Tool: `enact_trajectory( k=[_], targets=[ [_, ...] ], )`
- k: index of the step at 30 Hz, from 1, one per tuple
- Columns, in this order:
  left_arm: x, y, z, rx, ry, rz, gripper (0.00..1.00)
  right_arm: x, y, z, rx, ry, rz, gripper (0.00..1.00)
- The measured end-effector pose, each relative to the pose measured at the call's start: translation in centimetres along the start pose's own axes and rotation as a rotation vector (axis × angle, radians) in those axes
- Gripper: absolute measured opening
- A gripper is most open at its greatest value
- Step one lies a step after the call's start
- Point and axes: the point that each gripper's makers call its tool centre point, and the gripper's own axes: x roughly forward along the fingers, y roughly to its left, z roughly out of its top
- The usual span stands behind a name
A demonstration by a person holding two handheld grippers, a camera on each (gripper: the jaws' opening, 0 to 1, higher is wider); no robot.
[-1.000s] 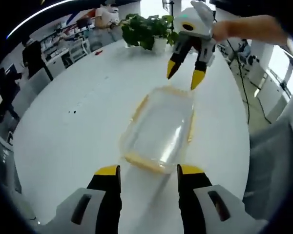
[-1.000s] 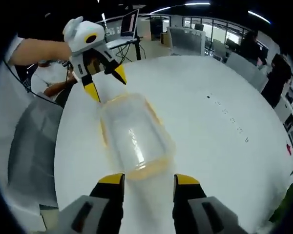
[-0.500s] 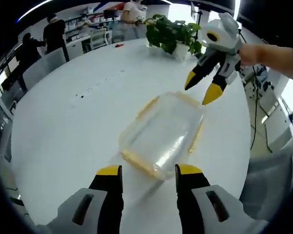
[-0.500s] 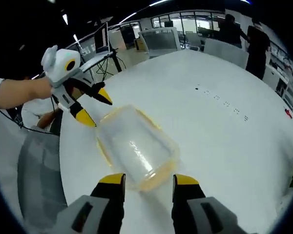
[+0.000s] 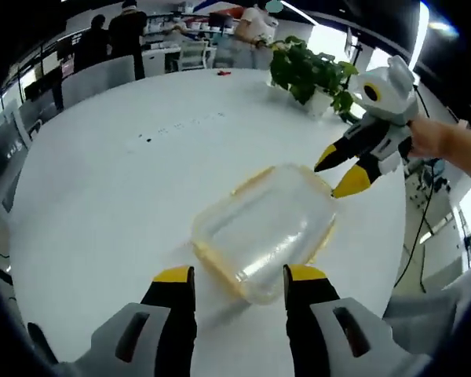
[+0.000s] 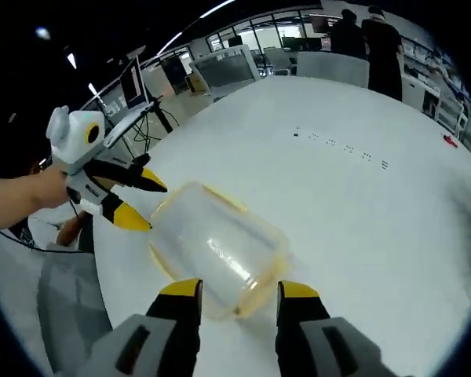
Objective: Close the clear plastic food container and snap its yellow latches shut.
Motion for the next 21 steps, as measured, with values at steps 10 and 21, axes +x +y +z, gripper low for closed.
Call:
enact_trajectory(
  k=[10, 21],
  targets=[
    [0.6, -0.4, -0.1, -0.136, -0.027, -0.022, 0.43, 0.8, -0.6, -0.2, 0.067, -0.007, -0.019, 0.36],
    [1.1, -0.6, 0.0, -0.114, -0.018, -0.002, 0.41, 1.6, -0.7, -0.7, 0.087, 0.013, -0.018, 0.37]
  ],
)
